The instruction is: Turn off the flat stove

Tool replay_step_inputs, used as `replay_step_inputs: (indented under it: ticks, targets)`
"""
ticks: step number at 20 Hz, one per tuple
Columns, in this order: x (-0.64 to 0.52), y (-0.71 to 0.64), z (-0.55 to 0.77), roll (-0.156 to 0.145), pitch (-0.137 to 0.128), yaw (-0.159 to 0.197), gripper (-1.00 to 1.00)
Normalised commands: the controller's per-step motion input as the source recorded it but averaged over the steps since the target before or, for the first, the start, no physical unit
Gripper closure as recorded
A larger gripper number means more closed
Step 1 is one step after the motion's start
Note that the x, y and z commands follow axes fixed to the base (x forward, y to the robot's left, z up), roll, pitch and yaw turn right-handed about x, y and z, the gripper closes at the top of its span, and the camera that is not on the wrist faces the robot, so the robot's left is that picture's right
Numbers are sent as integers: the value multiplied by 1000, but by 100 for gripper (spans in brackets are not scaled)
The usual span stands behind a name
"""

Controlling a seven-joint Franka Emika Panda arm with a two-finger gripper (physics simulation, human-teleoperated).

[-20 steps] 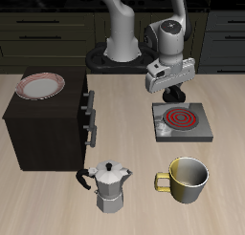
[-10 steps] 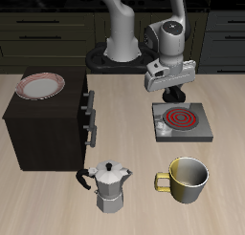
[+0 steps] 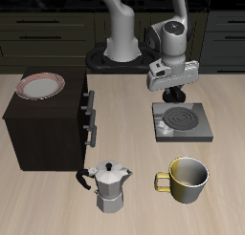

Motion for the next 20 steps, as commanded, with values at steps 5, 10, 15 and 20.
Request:
replay_step_inputs:
  ticks: [5, 10, 15, 20]
  targets:
    - [115, 3, 68, 0, -5, -58, 100]
    - [114, 5, 69, -2, -5, -51, 100]
    - [103, 16, 92, -19, -27, -57, 100]
    - [88, 37, 100, -5, -16, -55, 100]
